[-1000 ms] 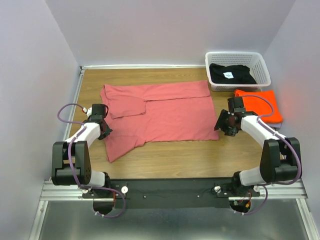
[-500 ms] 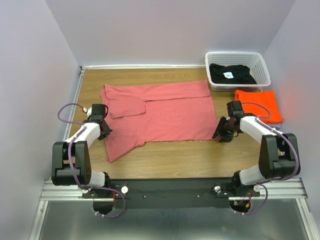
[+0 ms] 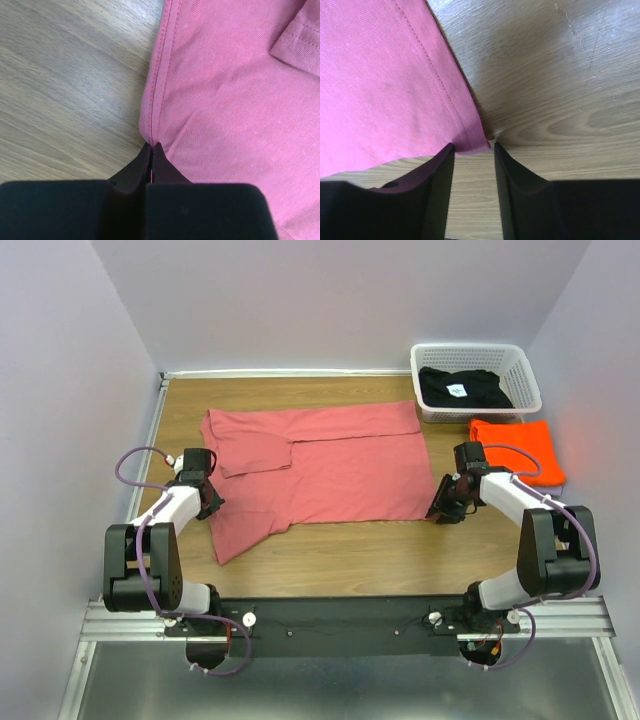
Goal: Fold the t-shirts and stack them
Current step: Fold the tshirt
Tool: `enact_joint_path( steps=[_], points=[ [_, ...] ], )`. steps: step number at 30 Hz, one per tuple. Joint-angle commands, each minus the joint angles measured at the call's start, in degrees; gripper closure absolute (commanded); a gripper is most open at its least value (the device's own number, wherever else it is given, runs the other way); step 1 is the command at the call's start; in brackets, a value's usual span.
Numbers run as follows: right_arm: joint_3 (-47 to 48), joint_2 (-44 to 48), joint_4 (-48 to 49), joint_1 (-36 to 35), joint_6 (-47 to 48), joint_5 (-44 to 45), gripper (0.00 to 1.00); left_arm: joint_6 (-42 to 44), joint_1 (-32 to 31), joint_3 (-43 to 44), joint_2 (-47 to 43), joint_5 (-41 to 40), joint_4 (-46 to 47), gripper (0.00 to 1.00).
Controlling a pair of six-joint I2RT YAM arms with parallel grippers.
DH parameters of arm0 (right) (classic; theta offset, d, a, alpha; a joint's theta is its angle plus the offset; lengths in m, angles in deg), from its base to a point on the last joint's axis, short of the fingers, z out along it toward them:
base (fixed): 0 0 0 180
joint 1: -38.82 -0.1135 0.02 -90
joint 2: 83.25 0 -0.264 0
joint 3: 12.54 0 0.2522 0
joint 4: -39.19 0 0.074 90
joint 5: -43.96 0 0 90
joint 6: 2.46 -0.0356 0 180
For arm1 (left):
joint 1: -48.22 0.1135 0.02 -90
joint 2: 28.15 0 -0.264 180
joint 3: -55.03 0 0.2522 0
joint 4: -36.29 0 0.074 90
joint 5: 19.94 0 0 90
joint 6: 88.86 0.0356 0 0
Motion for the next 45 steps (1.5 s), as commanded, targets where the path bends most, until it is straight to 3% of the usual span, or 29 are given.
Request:
enact_joint_path(
  steps=[1, 7, 12, 24, 45],
  points=[
    [-1.5, -1.7, 1.7, 0.1, -0.2, 1.8, 0.58, 0.3, 0.2, -0.7, -1.2, 1.0, -0.5, 1.00],
    [-2.1, -1.0, 2.1, 0.2, 0.0, 2.9, 0.75, 0.0, 0.2, -0.5, -2.3, 0.4, -1.3, 1.00],
    [-2.1, -0.1, 1.7, 0.2, 0.4, 2.5, 1.00, -0.5, 0.2, 0.3, -3.4, 0.4, -3.0, 1.00],
    [8.1, 1.3, -3.3, 1.0, 3.1, 1.5, 1.00, -0.3, 0.9, 8.0, -5.2, -0.1, -7.3, 1.00],
    [28.7, -13.2, -5.9, 2.4, 8.4, -1.4, 1.00, 1.4, 2.5, 20.6, 6.9, 2.1, -6.1, 1.00]
  ],
)
